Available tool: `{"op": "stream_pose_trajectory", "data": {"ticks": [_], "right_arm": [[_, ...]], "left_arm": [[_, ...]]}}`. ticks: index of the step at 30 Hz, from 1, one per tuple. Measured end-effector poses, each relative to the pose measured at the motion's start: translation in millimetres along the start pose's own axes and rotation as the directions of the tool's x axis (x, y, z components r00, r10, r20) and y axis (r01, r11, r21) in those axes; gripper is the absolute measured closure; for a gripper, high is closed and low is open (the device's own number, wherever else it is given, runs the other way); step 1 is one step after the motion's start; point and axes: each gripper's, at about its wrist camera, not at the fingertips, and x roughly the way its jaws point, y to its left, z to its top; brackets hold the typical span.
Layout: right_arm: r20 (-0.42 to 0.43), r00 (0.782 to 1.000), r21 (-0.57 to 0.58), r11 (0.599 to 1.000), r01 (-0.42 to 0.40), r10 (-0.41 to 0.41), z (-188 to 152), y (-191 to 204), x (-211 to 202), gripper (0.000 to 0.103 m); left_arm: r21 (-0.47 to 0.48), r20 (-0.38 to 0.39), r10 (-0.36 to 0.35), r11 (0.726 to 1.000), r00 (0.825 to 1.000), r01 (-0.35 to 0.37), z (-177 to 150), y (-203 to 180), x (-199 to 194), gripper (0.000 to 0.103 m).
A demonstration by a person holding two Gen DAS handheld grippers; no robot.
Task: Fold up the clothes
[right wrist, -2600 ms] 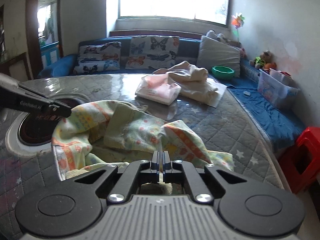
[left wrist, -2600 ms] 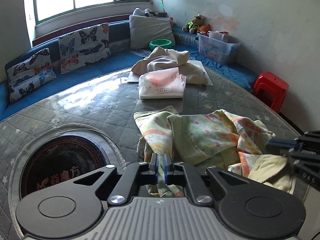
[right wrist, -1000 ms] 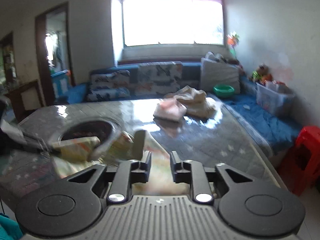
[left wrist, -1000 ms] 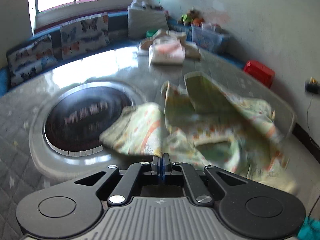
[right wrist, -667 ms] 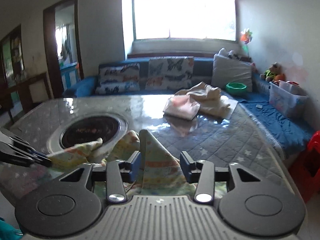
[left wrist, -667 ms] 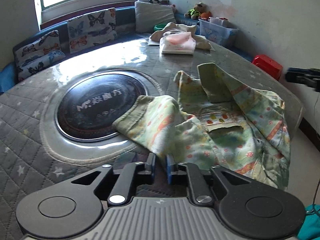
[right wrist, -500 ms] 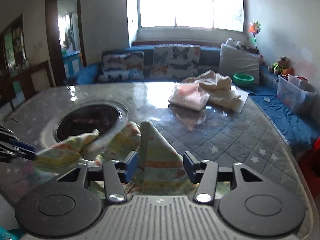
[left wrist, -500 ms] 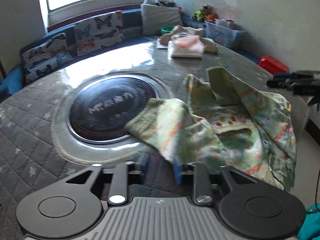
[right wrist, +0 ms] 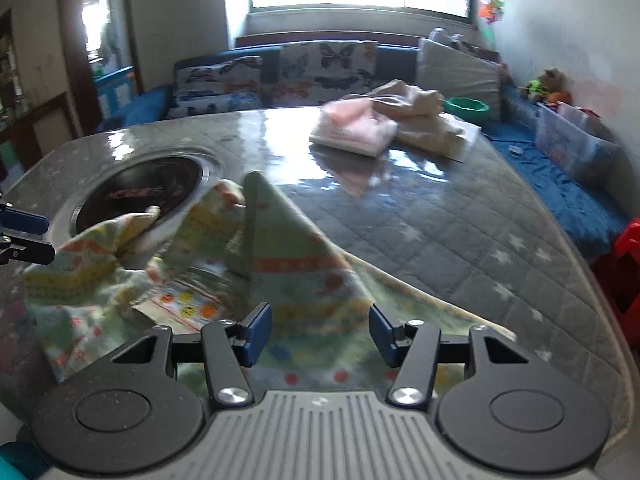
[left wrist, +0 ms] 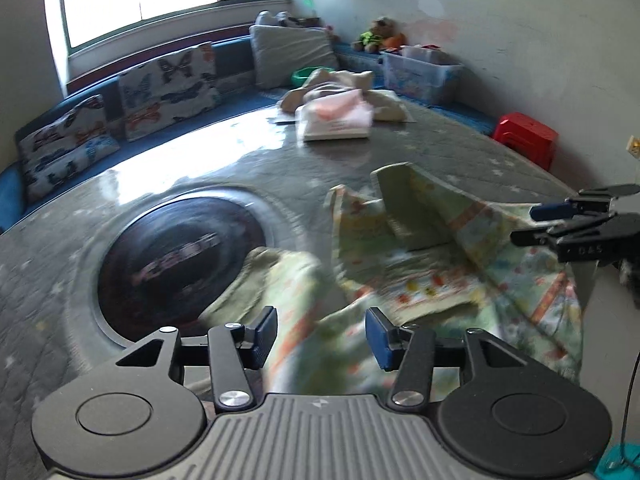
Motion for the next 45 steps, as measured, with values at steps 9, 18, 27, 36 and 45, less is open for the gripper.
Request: {"op": "stream_pose_trajectory", "data": {"ticks": [9, 18, 27, 36, 45], "right_arm": [[-0.021, 0.998, 0.095, 0.993, 0.065, -0.064, -21, -27, -11, 0.046], [-0.05, 0.995, 0.164, 0.982, 0.09, -0.083, -42, -49, -15, 0.044], [-0.059, 0.994, 0.133, 0.987, 0.094, -0.086, -44, -44, 2, 0.041], [-0.061, 0.995, 0.064, 0.994, 0.087, -0.083, -34, -36, 19, 0.034], [-0.054, 0.998, -0.016, 0.999, 0.043, -0.043, -7, -14, 50, 0.034]], "left_arm": [[0.049, -0.029, 0.025, 0.999, 0.999, -0.024, 32, -19, 51, 0.05], [0.064, -0.075, 0.056, 0.997, 0.996, -0.051, 49, -25, 100, 0.05], [0.063, -0.096, 0.042, 0.997, 0.994, -0.036, 52, -28, 129, 0.05], [0.072, -0.093, 0.011, 0.997, 0.996, -0.004, 49, -24, 140, 0.094], [0.044, -0.072, 0.086, 0.996, 0.994, -0.083, 39, 10, 134, 0.097]]}}
